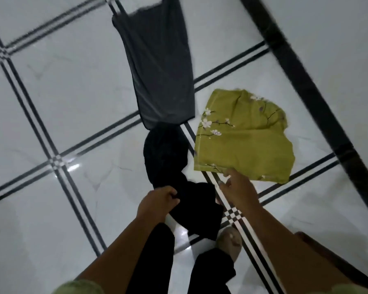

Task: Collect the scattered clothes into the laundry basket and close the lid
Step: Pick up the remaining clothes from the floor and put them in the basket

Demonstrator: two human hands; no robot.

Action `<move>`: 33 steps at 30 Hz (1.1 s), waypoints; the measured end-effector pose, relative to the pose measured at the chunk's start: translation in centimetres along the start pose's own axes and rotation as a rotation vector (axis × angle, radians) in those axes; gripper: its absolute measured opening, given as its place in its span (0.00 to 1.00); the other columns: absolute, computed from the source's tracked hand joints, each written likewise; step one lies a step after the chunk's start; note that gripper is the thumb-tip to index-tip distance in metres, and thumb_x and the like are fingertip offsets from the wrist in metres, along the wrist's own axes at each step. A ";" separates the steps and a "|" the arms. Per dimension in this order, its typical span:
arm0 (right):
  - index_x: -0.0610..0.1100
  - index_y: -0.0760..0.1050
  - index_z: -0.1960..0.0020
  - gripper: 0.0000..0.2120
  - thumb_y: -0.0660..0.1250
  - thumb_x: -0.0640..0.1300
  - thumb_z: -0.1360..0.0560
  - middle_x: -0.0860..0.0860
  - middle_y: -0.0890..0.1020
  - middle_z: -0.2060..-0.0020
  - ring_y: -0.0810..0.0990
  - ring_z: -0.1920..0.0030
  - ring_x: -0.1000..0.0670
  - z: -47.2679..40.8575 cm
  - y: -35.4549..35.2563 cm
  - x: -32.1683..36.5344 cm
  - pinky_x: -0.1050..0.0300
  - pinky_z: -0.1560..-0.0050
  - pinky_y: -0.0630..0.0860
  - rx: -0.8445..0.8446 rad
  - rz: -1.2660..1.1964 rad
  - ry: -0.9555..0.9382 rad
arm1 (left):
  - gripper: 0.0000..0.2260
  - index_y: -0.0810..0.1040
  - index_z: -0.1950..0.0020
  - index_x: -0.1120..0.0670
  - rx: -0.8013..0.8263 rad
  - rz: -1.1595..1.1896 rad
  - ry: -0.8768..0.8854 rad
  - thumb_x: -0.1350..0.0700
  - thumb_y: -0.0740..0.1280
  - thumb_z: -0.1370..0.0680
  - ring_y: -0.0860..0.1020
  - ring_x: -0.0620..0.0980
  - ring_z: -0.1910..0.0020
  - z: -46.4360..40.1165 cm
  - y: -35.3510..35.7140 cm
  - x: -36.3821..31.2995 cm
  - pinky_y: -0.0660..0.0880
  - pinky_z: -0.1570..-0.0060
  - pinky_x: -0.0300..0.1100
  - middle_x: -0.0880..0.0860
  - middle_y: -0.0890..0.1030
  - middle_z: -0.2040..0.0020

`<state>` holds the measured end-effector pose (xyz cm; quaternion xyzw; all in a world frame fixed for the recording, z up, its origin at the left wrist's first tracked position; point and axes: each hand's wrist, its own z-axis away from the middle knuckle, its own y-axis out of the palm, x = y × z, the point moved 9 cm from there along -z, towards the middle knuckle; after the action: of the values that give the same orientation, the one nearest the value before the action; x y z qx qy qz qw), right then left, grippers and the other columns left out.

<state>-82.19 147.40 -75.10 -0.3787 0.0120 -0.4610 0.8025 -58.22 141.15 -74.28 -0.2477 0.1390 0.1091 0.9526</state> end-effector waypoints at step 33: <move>0.39 0.73 0.40 0.15 0.57 0.43 0.23 0.42 0.83 0.54 0.83 0.55 0.43 -24.6 17.3 13.5 0.49 0.56 0.79 0.200 -0.537 0.081 | 0.29 0.77 0.47 0.54 -0.354 0.877 -0.573 0.40 0.71 0.43 0.81 0.62 0.51 -17.0 2.0 20.5 0.78 0.45 0.59 0.60 0.82 0.51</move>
<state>-70.89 127.61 -98.88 -0.2685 -0.1022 -0.6705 0.6840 -43.15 137.18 -95.96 -0.2836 -0.0562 0.5803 0.7613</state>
